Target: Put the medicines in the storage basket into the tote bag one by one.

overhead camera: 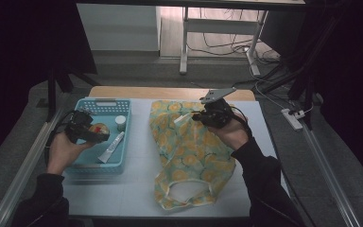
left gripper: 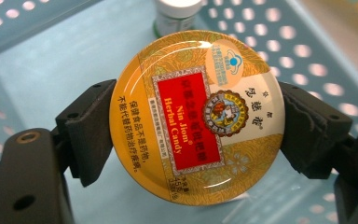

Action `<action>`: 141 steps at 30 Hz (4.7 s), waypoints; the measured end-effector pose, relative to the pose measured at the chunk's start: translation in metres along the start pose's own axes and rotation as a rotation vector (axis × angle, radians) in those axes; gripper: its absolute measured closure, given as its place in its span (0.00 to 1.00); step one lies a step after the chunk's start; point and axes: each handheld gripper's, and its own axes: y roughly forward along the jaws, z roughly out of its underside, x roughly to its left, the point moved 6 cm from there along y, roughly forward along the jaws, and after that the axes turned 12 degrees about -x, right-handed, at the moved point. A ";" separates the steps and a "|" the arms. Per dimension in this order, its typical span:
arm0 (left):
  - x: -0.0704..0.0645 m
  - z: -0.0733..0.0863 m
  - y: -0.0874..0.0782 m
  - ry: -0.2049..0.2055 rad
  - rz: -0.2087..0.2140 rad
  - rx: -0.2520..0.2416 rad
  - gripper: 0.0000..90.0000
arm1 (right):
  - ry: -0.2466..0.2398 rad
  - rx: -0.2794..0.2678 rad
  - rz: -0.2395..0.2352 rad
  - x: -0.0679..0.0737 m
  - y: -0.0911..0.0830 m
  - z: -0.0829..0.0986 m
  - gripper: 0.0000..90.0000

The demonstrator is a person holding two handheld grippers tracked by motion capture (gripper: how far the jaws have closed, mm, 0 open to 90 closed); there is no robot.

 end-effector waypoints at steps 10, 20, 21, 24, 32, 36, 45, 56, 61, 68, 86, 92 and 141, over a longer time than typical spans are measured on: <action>-0.027 -0.001 -0.013 0.065 0.046 -0.014 0.22 | 0.003 0.004 -0.006 0.001 0.003 0.001 0.99; -0.065 -0.006 -0.019 0.119 0.154 -0.042 0.23 | 0.011 0.005 -0.006 0.000 0.003 0.004 0.99; -0.069 -0.006 -0.019 0.125 0.159 -0.039 0.22 | 0.012 0.007 -0.007 0.001 0.004 0.004 0.99; -0.079 -0.006 -0.018 0.149 0.175 -0.033 0.22 | 0.014 0.006 -0.008 0.001 0.004 0.004 0.99; -0.104 -0.010 -0.018 0.184 0.223 -0.041 0.22 | 0.020 0.006 -0.006 0.001 0.006 0.006 0.99; -0.119 -0.012 -0.019 0.205 0.254 -0.048 0.22 | 0.024 0.005 -0.004 0.001 0.006 0.007 0.99; -0.158 -0.016 -0.017 0.273 0.317 -0.046 0.22 | 0.026 0.007 -0.004 0.002 0.006 0.009 0.99; -0.197 -0.024 -0.004 0.316 0.412 -0.053 0.22 | 0.023 0.011 0.002 0.000 0.006 0.010 0.99; -0.210 -0.027 0.007 0.321 0.446 -0.056 0.22 | 0.026 0.017 0.003 0.000 0.007 0.012 0.99; -0.234 -0.034 0.019 0.361 0.487 -0.054 0.23 | 0.028 0.017 0.004 -0.001 0.007 0.012 0.99; -0.273 -0.043 0.049 0.429 0.559 -0.050 0.22 | 0.037 0.022 0.012 -0.005 0.009 0.015 0.99; -0.269 -0.046 0.068 0.440 0.482 -0.044 0.22 | 0.037 0.020 0.008 -0.004 0.010 0.014 0.99; -0.203 -0.089 0.161 0.303 0.299 -0.087 0.22 | 0.153 0.055 -0.011 -0.010 0.026 0.048 0.99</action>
